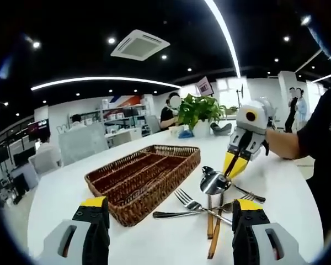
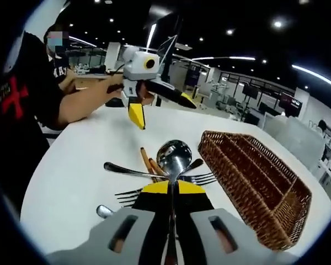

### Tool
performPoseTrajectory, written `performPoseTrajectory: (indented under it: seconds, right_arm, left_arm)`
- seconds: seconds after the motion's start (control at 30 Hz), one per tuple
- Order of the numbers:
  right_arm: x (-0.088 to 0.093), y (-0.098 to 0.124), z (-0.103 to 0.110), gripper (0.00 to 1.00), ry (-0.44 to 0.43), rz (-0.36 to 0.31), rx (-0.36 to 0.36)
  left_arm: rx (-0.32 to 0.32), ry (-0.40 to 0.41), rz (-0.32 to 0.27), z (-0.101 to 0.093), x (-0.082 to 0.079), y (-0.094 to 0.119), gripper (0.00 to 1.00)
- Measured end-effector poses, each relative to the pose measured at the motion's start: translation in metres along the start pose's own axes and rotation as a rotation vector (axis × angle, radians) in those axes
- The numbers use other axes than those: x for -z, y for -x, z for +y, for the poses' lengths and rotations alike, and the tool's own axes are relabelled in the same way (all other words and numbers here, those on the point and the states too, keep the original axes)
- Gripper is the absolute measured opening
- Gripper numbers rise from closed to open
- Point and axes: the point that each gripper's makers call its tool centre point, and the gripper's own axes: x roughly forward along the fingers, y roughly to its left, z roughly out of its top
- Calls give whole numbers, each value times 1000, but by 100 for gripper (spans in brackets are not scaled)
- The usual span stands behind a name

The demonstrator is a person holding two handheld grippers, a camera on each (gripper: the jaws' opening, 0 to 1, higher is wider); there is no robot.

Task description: Arrange the knives, forks, and spoons in their matching storage slots by inserting each utensil handle-first until every utensil is classified and aligned in the correct compartment

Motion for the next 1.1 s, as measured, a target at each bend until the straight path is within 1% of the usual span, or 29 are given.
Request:
performPoseTrajectory:
  seconds: [0.03,0.07,0.1,0.13,0.17,0.2,0.27,0.3,0.37,0.4,0.43,0.47,0.53,0.57,0.67,0.77,0.83,0.93,1.03,1.07,1.1]
  right_arm:
    - [-1,-3,5,0,11,0,-9]
    - [0,-5,8,0,26,6,-14]
    - [0,-7,10,0,27,5,-18]
    - [0,-7,11,0,25,2,-25]
    - [0,-8,11,0,22,1,-30]
    - [1,-8,13,0,21,1,-37]
    - [1,-8,15,0,20,-1,-47]
    - [1,-8,15,0,17,-6,-53]
    - [-1,-8,20,0,11,-18,-77]
    - [-1,-8,20,0,10,-20,-80]
    - [-2,-9,21,0,15,-22,-84]
    - [-2,-10,23,0,16,-23,-91]
    - [-2,-11,26,0,21,-26,-103]
    - [-2,-11,27,0,22,-26,-106]
    - [-5,-12,32,0,26,-40,-127]
    - [-7,-11,36,0,28,-49,-140]
    - [-7,-10,36,0,30,-49,-140]
    - [-7,-10,36,0,31,-50,-140]
    - [-8,-9,38,0,28,-61,-151]
    - [-10,-9,39,0,33,-69,-158]
    - [-10,-8,39,0,32,-71,-159]
  left_arm:
    - [56,19,-1,-12,0,-5,85]
    - [91,33,-5,-22,0,-10,86]
    - [95,27,0,-24,0,-12,87]
    - [100,16,11,-27,2,-15,85]
    - [111,-7,36,-31,6,-17,82]
    - [120,-14,40,-34,8,-19,79]
    - [155,-21,42,-42,9,-21,76]
    - [178,-32,42,-47,10,-22,74]
    - [215,-63,39,-57,10,-25,73]
    - [219,-68,40,-59,10,-26,72]
    - [249,-96,47,-67,12,-28,70]
    - [265,-109,47,-71,12,-29,68]
    - [293,-113,39,-78,10,-31,62]
    - [303,-104,41,-80,11,-32,60]
    - [316,-117,39,-85,11,-38,56]
    - [334,-134,50,-89,14,-39,47]
    - [338,-133,47,-89,14,-38,38]
    - [343,-131,42,-90,13,-38,38]
    - [361,-116,25,-92,10,-35,40]
    - [363,-127,52,-92,17,-35,38]
    - [373,-124,50,-94,16,-35,38]
